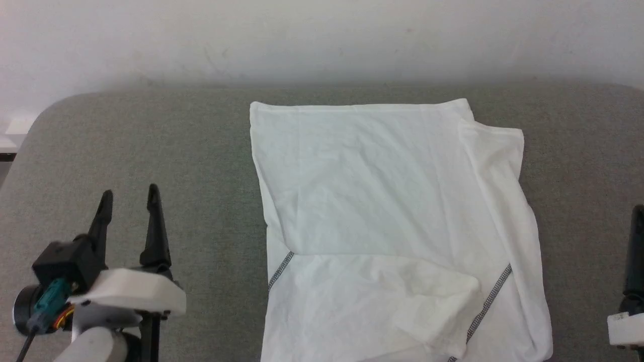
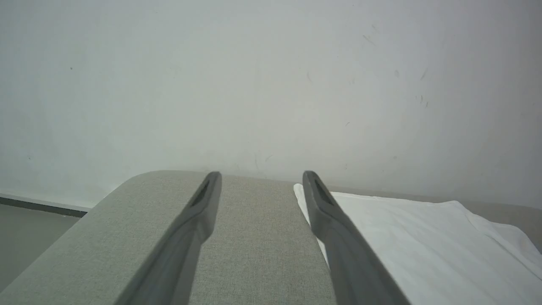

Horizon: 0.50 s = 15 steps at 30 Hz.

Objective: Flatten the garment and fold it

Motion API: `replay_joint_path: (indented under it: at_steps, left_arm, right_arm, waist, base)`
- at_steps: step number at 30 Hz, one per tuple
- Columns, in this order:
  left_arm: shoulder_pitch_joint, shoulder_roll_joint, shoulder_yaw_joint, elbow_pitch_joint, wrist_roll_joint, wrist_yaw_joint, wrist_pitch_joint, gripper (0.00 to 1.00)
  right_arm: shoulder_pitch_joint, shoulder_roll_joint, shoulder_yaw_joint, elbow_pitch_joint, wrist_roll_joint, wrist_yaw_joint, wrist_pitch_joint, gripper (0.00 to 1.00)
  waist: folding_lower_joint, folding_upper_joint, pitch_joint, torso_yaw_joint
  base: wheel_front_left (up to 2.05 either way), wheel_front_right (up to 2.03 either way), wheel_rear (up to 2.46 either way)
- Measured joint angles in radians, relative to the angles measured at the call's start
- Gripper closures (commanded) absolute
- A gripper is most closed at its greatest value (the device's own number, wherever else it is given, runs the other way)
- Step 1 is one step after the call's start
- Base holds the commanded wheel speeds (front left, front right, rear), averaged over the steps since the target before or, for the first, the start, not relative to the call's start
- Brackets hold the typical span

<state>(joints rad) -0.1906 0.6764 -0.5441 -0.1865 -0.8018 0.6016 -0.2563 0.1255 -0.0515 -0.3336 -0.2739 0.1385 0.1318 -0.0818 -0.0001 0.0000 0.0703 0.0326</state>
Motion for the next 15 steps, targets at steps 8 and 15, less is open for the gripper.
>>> replay_joint_path:
  at_steps: [8,15]
  left_arm:
    - [0.287,-0.087,0.207,-0.147,0.214,-0.145,-0.001,0.0]
    - [0.377,-0.248,0.343,-0.145,0.303,-0.285,-0.001,0.0]
  right_arm:
    - [0.016,0.0,0.017,0.034,0.024,0.0,-0.019,0.0]
    - [0.018,0.0,0.034,0.045,0.027,0.0,-0.024,0.0]
  waist:
    - [0.0001,0.0,0.004,0.008]
    - [0.0001,0.0,0.02,0.016]
  base:
    - [0.0,0.0,0.0]
    - [0.0,0.0,0.0]
